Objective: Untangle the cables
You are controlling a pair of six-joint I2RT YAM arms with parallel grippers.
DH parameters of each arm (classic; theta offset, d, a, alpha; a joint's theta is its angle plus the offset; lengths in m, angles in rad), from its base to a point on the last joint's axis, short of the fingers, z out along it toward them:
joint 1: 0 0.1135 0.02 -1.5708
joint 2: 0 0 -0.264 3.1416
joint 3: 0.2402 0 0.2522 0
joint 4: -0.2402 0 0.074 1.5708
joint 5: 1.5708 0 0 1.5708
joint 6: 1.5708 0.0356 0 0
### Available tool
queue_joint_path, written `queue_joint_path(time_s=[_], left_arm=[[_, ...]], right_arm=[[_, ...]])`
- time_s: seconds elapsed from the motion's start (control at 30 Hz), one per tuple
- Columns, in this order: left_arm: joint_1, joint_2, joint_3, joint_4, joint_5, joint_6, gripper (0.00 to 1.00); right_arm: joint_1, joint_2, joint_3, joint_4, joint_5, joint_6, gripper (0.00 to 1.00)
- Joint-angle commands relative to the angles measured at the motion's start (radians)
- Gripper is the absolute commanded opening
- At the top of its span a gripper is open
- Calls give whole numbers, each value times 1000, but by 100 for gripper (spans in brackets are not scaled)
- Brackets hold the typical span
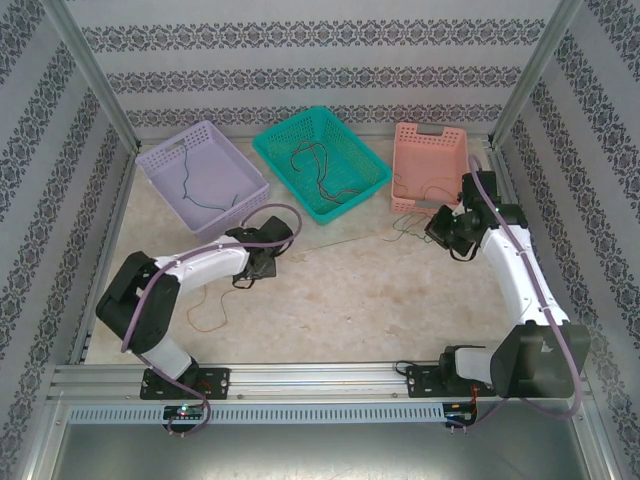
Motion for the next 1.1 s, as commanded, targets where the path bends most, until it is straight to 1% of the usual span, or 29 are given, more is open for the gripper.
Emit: queue_joint_path(time_s=[0.0,0.1,0.23,0.3,0.33,0.4,0.47,0.57,0.7,0.77,0.87,0.9,0.93,0.97,1.0,1.07], left_arm=[[72,-29,-36,-105,-57,-32,0],[99,-38,-38,-87,-40,-13,0],[108,-19,-7,-78,-18,3,0],[107,-15,3,-50,18,13,0],[108,-11,10,-49,23,10,0],[109,6,35,-77,10,2,0],[109,12,47,-67,24,18,0],[104,0,48,-10,72,44,0],[104,29,85,-25,71,44,0],[98,38,96,-15,98,55,0],[76,27,117,-2,132,76,0],[65,14,129,-8,138,77,5],[60,2,141,-14,146,72,13],[53,-16,155,-25,156,61,23],[48,-35,173,-38,160,48,32],[41,-71,209,-60,168,31,45]], right_arm=[[-39,-30,55,-32,176,57,0],[-71,-42,76,-52,230,62,0],[-113,-72,98,-39,255,64,0],[-114,-69,125,-32,239,52,0],[-112,-62,143,-43,250,48,0],[-118,-59,186,-84,318,28,0],[-137,-67,215,-75,315,-5,0],[-116,-62,266,-57,272,-32,0],[-79,-99,252,-45,326,-4,0],[-80,-116,242,-13,292,-14,0],[-76,-134,217,78,128,-27,0],[-64,-149,191,123,70,-18,0],[-52,-161,161,168,11,-12,0],[-33,-171,130,214,-43,-8,0],[-7,-179,108,237,-68,-8,0],[38,-185,68,274,-139,-14,0]])
